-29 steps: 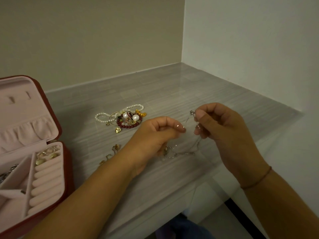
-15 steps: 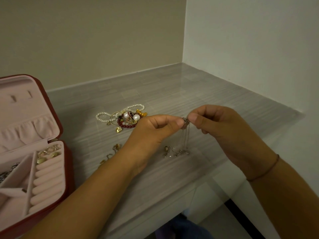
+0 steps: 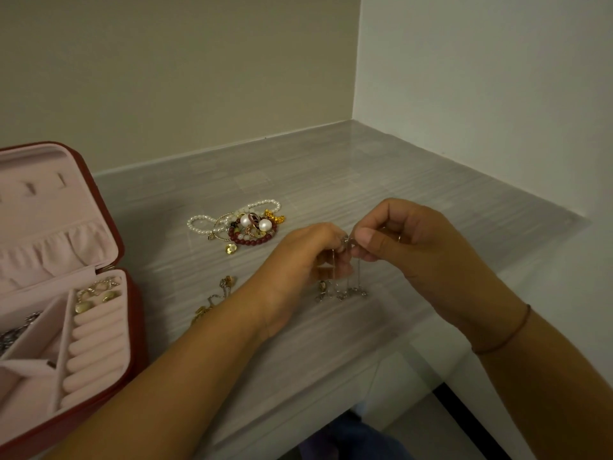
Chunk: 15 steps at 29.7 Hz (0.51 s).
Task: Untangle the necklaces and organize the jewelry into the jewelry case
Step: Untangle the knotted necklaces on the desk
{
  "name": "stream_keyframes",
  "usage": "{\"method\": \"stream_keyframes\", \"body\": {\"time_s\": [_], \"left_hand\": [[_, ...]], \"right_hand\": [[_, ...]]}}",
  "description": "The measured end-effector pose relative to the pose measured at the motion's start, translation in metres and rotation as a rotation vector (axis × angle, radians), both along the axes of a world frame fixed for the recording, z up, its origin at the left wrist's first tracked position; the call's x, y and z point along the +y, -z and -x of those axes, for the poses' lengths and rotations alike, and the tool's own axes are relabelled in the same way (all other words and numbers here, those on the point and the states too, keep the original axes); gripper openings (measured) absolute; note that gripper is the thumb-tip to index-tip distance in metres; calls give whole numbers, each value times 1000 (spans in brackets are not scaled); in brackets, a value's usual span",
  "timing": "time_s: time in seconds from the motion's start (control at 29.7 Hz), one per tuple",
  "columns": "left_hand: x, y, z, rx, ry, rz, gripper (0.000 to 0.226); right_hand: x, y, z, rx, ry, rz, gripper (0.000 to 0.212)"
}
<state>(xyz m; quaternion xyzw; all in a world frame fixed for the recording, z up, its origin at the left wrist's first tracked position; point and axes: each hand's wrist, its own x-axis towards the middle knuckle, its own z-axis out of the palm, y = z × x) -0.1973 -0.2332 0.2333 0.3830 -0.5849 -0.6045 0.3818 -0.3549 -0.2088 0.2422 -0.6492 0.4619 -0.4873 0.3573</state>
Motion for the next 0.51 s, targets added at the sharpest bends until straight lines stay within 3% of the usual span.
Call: {"method": "stream_keyframes", "body": {"time_s": [0.13, 0.24, 0.34, 0.51], "left_hand": [[0, 1, 0, -89, 5, 47, 33], [0, 2, 0, -107, -49, 122, 40], [2, 0, -1, -129, -71, 206, 33], [0, -1, -3, -134, -188, 288, 12]], "right_hand": [[0, 0, -5, 59, 53, 74, 3], [-2, -2, -4, 11, 63, 14, 6], [-4, -2, 1, -81, 77, -129, 10], [-6, 0, 6, -393, 20, -358, 14]]}}
